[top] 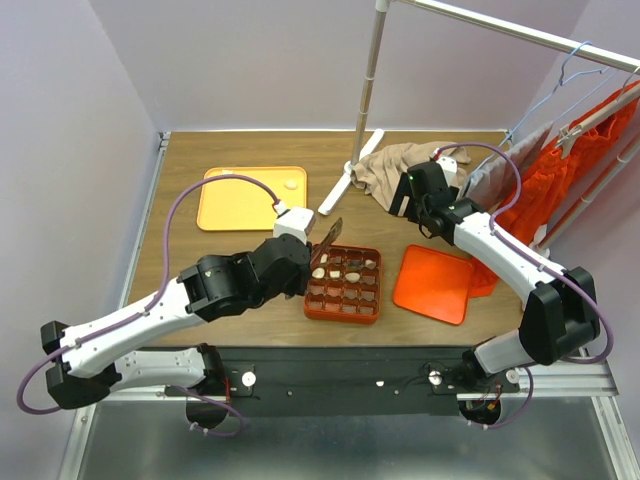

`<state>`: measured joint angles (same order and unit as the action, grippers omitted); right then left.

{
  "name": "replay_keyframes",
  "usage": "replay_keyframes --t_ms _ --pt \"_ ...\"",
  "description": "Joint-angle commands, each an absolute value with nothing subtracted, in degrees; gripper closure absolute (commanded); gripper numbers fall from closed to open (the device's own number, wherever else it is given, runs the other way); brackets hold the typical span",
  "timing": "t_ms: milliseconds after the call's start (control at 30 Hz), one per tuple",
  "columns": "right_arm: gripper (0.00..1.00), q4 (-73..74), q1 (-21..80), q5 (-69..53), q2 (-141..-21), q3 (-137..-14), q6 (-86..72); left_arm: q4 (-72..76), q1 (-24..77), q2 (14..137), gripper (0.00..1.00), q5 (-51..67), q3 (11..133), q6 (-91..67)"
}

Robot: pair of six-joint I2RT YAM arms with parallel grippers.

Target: Pack the chocolate

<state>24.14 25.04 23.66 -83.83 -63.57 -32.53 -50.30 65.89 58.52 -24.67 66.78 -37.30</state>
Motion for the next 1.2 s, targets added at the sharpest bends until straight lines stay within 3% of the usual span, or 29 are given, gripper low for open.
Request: replay_keyframes --t_ms 0,500,800,1167 --pt "0.02 25.58 24.87 23.38 -84.2 -63.72 -32.96 -50.45 60.93 59.94 1.0 -30.68 67.06 -40.52" --pt "0.02 25.58 24.87 24.17 -83.67 -63.9 -32.7 -45.18 31.31 60.72 1.0 -20.48 63.63 -29.18" --pt "0.02 25.58 24.87 24.96 -82.71 -63.11 -32.43 -40.61 25.05 67.85 1.0 -15.21 64.86 -28.3" --pt "0.02 25.58 24.87 25.4 -82.79 -62.58 -32.61 -39.64 21.97 74.87 1.0 -19.07 70.4 -24.7"
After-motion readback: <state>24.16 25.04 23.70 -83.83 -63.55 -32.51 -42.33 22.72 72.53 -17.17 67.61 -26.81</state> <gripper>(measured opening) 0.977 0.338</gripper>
